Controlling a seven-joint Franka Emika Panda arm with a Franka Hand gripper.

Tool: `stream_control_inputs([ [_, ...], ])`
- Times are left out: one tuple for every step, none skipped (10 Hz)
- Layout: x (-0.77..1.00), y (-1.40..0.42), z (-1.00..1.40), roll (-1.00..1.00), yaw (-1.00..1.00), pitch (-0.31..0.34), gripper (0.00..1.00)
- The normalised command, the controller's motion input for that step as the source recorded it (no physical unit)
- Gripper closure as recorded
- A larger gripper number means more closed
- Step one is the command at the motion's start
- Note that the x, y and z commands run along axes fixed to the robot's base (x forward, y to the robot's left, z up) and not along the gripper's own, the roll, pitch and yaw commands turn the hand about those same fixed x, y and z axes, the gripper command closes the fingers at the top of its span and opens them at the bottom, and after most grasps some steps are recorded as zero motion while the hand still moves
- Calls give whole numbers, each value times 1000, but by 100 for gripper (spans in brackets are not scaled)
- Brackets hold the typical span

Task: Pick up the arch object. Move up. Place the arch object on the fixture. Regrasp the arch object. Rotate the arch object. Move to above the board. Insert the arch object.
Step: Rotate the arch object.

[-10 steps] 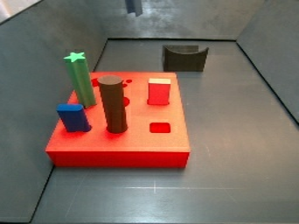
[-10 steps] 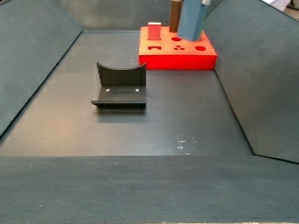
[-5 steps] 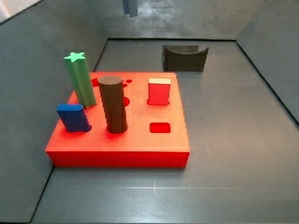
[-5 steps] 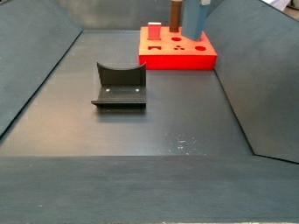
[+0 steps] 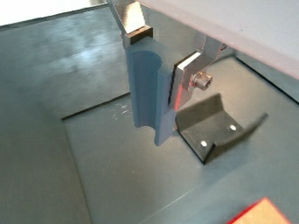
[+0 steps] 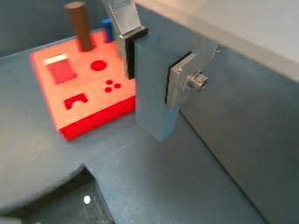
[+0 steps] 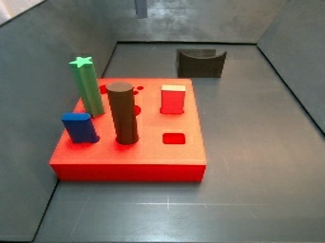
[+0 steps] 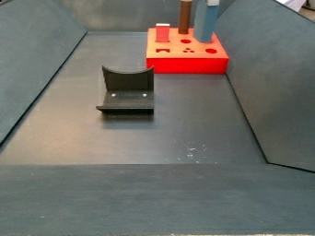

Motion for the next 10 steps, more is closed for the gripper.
stream_control_inputs([
  [0, 11, 3, -32, -1000, 25, 100],
  [0, 11, 3, -34, -1000, 26, 100],
  [0, 11, 3, -36, -1000, 28, 100],
  [1, 11, 4, -39, -1000, 30, 100],
  [1, 12, 4, -42, -1000, 32, 100],
  [2, 12, 4, -46, -1000, 35, 100],
  [2, 12, 4, -50, -1000, 38, 100],
  [2, 12, 5, -55, -1000, 42, 100],
  [2, 12, 5, -60, -1000, 46, 100],
  [3, 12, 6, -67, -1000, 51, 100],
])
